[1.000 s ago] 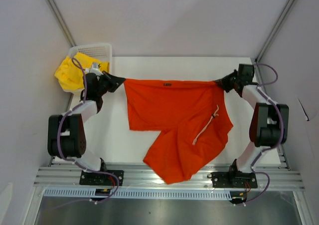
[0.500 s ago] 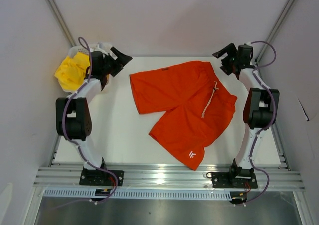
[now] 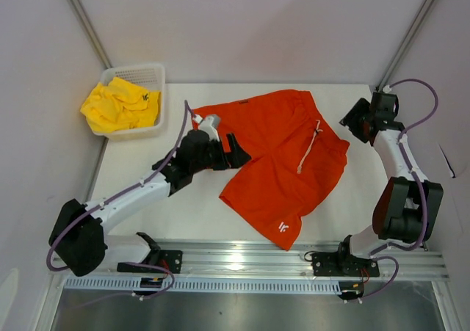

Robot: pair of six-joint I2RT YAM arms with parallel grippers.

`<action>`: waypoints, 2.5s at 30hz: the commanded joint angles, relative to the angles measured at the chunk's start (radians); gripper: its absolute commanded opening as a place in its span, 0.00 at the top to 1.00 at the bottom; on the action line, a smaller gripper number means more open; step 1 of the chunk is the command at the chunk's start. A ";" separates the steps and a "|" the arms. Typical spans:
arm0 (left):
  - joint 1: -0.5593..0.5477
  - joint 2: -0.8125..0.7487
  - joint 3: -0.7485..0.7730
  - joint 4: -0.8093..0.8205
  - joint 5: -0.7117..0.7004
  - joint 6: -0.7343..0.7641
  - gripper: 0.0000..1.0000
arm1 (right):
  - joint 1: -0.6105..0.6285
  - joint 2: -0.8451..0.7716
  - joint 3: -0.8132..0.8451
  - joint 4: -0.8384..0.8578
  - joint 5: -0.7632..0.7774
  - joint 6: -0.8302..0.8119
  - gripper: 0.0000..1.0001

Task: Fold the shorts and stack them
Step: Flatten the shorts out, then fold the shorts

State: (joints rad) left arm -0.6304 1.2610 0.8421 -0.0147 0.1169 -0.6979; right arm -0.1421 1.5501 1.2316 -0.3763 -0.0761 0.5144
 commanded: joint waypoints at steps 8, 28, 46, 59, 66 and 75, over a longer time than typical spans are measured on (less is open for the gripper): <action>-0.287 0.040 -0.047 -0.174 -0.181 0.063 0.08 | -0.030 0.037 -0.127 -0.067 0.032 -0.113 0.42; -0.117 0.437 -0.060 -0.093 0.000 0.066 0.26 | 0.067 0.241 -0.014 -0.084 0.324 -0.057 0.67; 0.136 0.347 0.015 -0.260 -0.157 0.179 0.28 | 0.111 0.170 -0.075 -0.131 0.323 -0.040 0.99; -0.107 -0.003 -0.049 -0.396 -0.302 0.111 0.27 | -0.040 0.031 -0.142 -0.084 0.035 -0.048 0.54; -0.359 -0.069 -0.040 -0.422 -0.373 0.126 0.27 | -0.074 0.146 -0.107 -0.010 -0.093 -0.022 0.47; -0.512 0.061 -0.063 -0.393 -0.404 0.149 0.26 | -0.060 0.200 -0.081 -0.004 -0.090 -0.010 0.36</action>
State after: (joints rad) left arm -1.1004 1.2903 0.7925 -0.4290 -0.2565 -0.5713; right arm -0.2111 1.7432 1.1027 -0.4057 -0.1665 0.4973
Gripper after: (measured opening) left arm 0.744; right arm 0.643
